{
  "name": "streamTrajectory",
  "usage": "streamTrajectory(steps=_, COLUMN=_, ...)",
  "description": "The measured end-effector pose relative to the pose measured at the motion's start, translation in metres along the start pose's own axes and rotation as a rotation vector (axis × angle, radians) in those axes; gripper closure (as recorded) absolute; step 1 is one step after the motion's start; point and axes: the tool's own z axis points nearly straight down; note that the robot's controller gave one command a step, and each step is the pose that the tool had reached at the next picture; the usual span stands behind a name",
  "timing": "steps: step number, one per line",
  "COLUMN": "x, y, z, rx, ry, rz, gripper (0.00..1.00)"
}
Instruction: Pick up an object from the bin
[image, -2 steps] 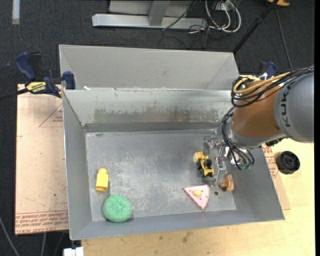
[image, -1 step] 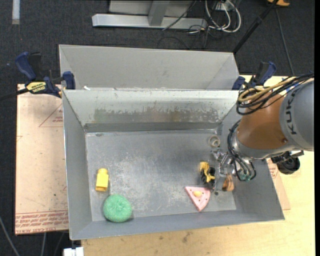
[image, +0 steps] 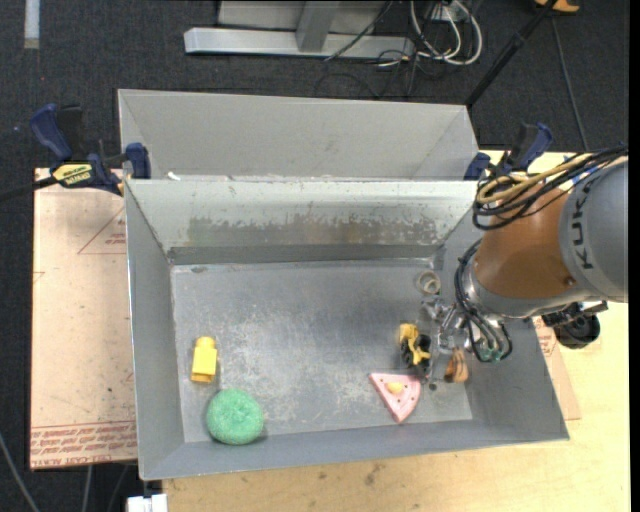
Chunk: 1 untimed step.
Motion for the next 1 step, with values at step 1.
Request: streamTrajectory(steps=1, x=-0.0017, y=0.0029, z=0.0000, rx=0.002, ry=0.004, rz=-0.005, gripper=1.00)
